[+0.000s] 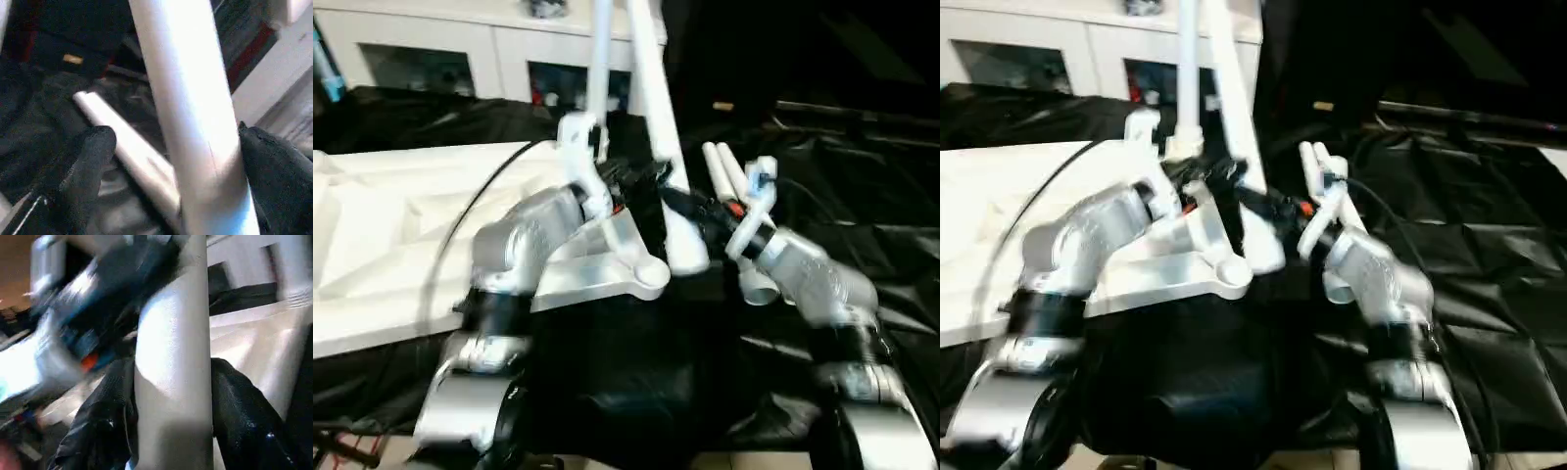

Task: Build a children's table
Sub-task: Pick table leg

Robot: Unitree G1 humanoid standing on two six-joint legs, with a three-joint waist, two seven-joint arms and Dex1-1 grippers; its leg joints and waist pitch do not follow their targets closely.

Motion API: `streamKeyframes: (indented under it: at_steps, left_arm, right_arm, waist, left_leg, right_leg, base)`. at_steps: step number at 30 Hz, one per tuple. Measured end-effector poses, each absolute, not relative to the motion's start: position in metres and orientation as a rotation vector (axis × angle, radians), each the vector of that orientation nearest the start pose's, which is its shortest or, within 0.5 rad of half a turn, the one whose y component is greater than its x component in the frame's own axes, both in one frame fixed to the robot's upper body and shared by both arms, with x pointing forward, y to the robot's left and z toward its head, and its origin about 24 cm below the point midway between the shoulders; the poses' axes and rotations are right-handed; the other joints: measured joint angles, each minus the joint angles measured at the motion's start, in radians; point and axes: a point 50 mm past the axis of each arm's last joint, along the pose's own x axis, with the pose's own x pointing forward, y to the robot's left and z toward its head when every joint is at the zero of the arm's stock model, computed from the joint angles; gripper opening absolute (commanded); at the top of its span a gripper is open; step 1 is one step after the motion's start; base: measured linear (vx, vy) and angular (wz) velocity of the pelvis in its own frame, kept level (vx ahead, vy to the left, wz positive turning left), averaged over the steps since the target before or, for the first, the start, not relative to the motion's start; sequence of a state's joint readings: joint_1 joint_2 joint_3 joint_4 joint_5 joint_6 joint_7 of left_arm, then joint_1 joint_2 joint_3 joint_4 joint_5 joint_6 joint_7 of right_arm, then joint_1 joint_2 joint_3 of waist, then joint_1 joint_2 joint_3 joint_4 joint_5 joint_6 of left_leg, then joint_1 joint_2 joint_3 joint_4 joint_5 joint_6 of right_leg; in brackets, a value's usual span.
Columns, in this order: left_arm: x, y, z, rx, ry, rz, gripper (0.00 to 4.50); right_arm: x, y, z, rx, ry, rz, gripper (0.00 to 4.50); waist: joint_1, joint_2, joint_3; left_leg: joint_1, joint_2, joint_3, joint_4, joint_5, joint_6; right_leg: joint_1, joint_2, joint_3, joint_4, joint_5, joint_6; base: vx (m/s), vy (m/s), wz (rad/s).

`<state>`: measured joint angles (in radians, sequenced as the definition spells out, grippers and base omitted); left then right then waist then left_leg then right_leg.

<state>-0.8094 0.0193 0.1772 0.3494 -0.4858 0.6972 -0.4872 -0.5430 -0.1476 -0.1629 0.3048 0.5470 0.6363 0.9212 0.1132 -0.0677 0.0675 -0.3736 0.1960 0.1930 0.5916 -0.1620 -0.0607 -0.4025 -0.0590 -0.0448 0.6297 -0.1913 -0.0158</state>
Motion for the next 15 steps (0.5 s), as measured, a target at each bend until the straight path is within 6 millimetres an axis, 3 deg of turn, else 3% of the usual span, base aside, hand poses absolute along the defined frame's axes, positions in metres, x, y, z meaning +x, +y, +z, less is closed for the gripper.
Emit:
streamKeyframes:
  at_steps: [2,3,6,8,15]
  left_arm:
    - [0.36,0.073,0.164,-0.555,0.168,-0.828,4.5]
    - [0.359,0.07,0.165,-0.567,0.172,-0.842,4.23]
    - [0.357,0.069,0.167,-0.579,0.176,-0.863,4.12]
    - [0.356,0.071,0.168,-0.571,0.182,-0.858,3.79]
    - [0.357,0.08,0.157,-0.526,0.266,-0.68,3.15]
  right_arm:
    - [0.319,-0.118,0.106,0.564,0.158,1.072,1.86]
    - [0.319,-0.117,0.107,0.559,0.158,1.079,1.86]
    - [0.319,-0.115,0.108,0.554,0.156,1.082,1.86]
    - [0.318,-0.113,0.108,0.541,0.159,1.082,1.86]
    - [0.321,-0.099,0.103,0.439,0.192,1.037,1.86]
  waist:
    - [-0.003,0.001,0.0]
    - [-0.002,0.001,0.0]
    - [-0.001,0.001,0.001]
    - [0.0,0.001,0.001]
    - [0.0,0.0,0.001]
  left_leg:
    - [0.0,0.0,0.0,0.0,0.0,0.0]
    - [0.0,0.0,-0.001,0.0,0.0,0.0]
    - [0.0,0.0,-0.001,0.0,0.0,0.0]
    - [0.0,0.0,-0.001,0.0,0.0,0.0]
    - [-0.001,0.0,-0.001,0.0,0.0,0.0]
  right_leg:
    - [0.0,0.0,-0.001,0.0,0.001,0.0]
    - [0.0,0.0,-0.001,0.0,0.001,0.0]
    - [0.0,0.0,-0.001,0.0,0.001,0.0]
    - [0.0,0.0,-0.001,0.0,0.001,0.0]
    - [0.0,0.0,-0.001,-0.001,0.0,0.001]
  base:
    - [0.0,0.0,0.0]
    - [0.0,0.0,0.0]
    - [0.0,0.0,0.0]
    - [0.0,0.0,0.0]
    - [0.0,0.0,0.0]
